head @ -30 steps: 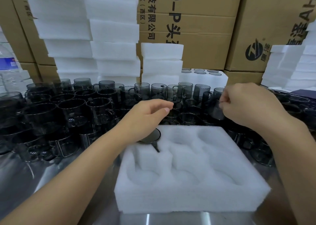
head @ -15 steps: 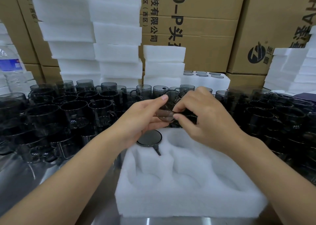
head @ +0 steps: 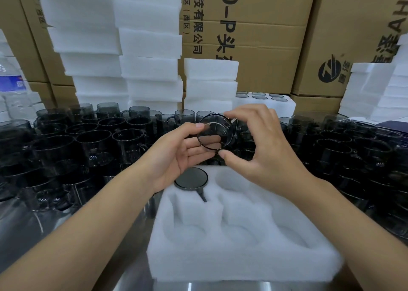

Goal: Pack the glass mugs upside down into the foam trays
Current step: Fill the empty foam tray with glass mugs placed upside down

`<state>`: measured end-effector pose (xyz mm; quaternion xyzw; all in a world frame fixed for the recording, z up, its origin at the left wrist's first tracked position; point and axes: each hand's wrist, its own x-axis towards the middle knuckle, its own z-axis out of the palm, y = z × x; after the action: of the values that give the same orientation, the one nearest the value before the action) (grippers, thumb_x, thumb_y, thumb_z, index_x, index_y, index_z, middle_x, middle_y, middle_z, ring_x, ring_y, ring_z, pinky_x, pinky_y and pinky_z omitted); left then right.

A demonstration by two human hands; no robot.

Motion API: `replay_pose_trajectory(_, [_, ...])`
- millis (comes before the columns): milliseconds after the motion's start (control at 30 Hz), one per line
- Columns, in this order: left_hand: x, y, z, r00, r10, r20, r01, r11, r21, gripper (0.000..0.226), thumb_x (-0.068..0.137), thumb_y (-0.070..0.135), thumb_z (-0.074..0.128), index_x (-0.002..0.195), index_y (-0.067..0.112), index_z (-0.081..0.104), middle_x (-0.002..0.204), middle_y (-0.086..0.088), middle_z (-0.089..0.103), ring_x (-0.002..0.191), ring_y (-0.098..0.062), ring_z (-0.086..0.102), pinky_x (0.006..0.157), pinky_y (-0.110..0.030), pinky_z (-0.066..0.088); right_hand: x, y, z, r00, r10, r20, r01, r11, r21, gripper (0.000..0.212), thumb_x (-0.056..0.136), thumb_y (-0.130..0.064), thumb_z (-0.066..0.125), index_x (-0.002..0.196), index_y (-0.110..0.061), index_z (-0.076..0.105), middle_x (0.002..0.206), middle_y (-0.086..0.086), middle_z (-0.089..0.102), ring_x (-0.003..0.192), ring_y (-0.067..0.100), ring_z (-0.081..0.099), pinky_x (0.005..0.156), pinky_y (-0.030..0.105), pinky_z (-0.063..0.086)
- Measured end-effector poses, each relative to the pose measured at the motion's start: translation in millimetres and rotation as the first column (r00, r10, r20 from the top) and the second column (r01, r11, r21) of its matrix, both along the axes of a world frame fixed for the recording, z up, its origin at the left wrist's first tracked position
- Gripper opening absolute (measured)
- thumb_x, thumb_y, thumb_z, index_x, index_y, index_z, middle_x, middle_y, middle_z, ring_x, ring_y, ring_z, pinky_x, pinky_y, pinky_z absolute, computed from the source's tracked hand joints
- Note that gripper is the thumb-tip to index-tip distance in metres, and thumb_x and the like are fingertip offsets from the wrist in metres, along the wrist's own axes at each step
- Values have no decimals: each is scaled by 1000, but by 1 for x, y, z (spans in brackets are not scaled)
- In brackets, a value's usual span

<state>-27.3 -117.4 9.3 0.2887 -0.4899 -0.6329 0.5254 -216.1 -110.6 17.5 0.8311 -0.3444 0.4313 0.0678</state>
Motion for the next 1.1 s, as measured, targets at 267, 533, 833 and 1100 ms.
replay_pose_trajectory(267, [1, -2, -1, 997, 36, -62, -35, 999, 31, 48, 73, 24, 62, 117, 6, 63, 104, -15, 68, 97, -28, 70, 81, -32, 58, -1, -4, -2, 999, 24, 36, -26, 998, 53, 61, 74, -28, 72, 130, -18, 50, 119, -9, 37, 119, 12, 38, 104, 13, 26])
replay_pose_trajectory(533, [0, -3, -5, 998, 45, -41, -48, 995, -83, 52, 67, 2, 64, 119, 8, 63, 106, -12, 69, 103, -23, 67, 88, -27, 55, -3, -8, -5, 999, -12, -41, 15, 996, 83, 67, 74, -13, 70, 135, -21, 43, 118, -12, 30, 113, 5, 29, 96, -1, 16])
replay_pose_trajectory(833, [-1, -4, -7, 998, 49, 34, -44, 989, -144, 51, 61, -1, 72, 108, 18, 67, 97, -6, 72, 99, -17, 69, 83, -22, 54, -5, -11, -9, 997, -48, -57, 54, 993, 110, 73, 73, -13, 69, 138, -28, 36, 115, -19, 24, 112, 4, 26, 94, -2, 18])
replay_pose_trajectory(1100, [3, -2, -5, 983, -23, 182, 51, 987, -151, 71, 72, -3, 72, 138, 12, 48, 125, -12, 64, 117, -21, 61, 99, -28, 48, -4, -11, -7, 992, -123, 42, 115, 981, 158, 54, 75, -35, 64, 124, -20, 48, 112, -11, 39, 108, 7, 33, 84, 6, 25])
